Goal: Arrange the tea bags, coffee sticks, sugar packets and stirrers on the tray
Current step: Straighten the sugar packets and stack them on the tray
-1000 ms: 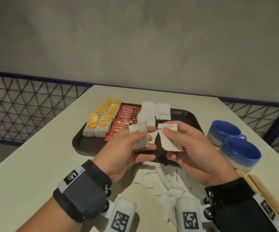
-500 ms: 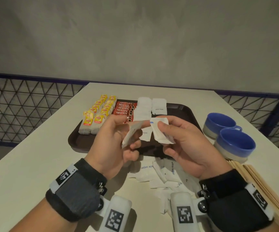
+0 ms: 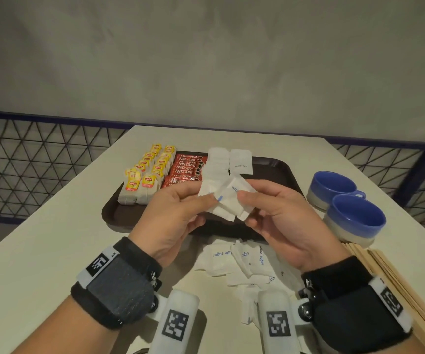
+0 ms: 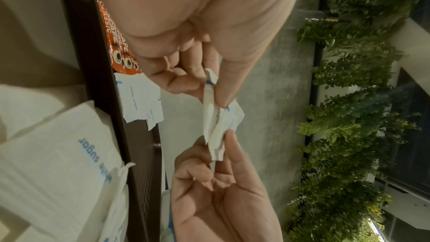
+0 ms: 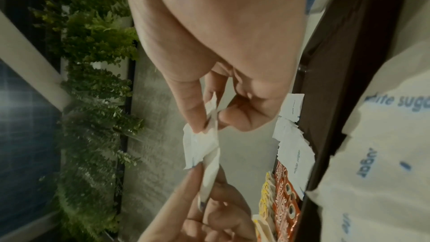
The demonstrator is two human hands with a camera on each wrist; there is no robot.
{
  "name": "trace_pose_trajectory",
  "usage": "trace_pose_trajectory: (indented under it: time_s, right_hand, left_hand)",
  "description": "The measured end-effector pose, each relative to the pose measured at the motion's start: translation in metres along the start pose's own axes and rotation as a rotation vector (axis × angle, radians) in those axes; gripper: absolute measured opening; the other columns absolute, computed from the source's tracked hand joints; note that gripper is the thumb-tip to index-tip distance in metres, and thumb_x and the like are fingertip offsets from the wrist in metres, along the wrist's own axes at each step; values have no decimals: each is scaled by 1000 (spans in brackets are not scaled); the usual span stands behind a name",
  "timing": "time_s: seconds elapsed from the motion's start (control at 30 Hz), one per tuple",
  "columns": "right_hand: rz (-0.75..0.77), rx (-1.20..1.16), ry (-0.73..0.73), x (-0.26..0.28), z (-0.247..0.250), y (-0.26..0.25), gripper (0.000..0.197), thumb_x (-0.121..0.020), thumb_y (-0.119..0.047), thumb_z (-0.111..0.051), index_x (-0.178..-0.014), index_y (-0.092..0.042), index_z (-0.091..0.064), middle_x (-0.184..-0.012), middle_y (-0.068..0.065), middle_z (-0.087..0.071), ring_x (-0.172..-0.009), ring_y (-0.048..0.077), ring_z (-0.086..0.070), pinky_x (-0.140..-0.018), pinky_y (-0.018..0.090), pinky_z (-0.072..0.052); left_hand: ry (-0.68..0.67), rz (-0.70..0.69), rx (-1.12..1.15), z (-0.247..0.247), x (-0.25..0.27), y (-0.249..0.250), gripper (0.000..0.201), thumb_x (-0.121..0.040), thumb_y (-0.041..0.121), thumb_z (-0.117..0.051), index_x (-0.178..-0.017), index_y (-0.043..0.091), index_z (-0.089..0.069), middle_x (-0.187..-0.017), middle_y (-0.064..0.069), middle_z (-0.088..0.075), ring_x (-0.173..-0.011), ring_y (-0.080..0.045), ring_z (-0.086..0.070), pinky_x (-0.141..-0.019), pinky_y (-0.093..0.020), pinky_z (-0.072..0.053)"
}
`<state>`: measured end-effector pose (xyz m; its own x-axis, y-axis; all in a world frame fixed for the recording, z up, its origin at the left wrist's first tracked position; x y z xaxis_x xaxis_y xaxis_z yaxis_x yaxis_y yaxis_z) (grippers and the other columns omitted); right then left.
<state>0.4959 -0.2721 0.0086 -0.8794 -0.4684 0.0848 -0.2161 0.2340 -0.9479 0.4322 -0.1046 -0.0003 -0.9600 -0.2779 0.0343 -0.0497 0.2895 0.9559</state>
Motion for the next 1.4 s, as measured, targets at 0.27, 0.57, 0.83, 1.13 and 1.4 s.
trace_pose_trajectory:
  time_s: [0.27,0.57,0.83,1.13,1.4]
  right_hand:
    - [20,143,0,-1,-4,6,24,-90,-8,-73,-113,-13,-76,-111,16,-75,-86,22,-71,-61,27,-54]
    - [62,131,32,1,-2,1,25,-86,-5,-77,-110,-8,-73,-100,13,-78,-81,21,-74,-60,28,-57]
    - [40,137,32,-1,0,4,16,-94,-16,-71,-100,-2,-75,-99,16,-77,-70,19,-63,-59,28,-55]
    - [60,58,11,-1,0,2,17,-95,-13,-68,-103,0,-75,-102,19,-76,-68,16,-62,-58,24,-55]
    - [33,52,33,-1,-1,2,16,-94,-14,-69,-101,-1,-76,-104,23,-75,-66,17,-62,-59,26,-56]
  left_hand:
    - [-23,23,80,-7,0,-5,23,-96,13,-62,-85,12,-82,-90,-10,-78,-64,-13,-70,-61,-24,-61]
    - [-121,7,85,-9,2,-3,28,-94,0,-61,-120,3,-70,-113,-15,-76,-97,-23,-75,-78,-29,-63]
    - [-107,-23,135,-7,1,-2,31,-94,-2,-60,-124,2,-66,-115,-15,-76,-104,-25,-74,-80,-28,-62]
    - [-145,-3,183,-8,2,0,28,-96,0,-57,-123,1,-67,-115,-17,-75,-97,-22,-76,-80,-28,-62]
    - [-116,3,150,-7,2,0,28,-95,0,-60,-121,2,-69,-114,-15,-76,-97,-23,-76,-76,-26,-63]
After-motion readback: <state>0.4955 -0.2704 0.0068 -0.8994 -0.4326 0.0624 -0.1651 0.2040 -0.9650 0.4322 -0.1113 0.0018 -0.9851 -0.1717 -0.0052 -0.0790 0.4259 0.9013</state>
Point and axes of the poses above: each hand's wrist, its own x-axis away from the middle knuckle, its own z-axis out of the back of the hand, y = z × x, the point moved 4 cm from there along -x, towards the middle knuckle
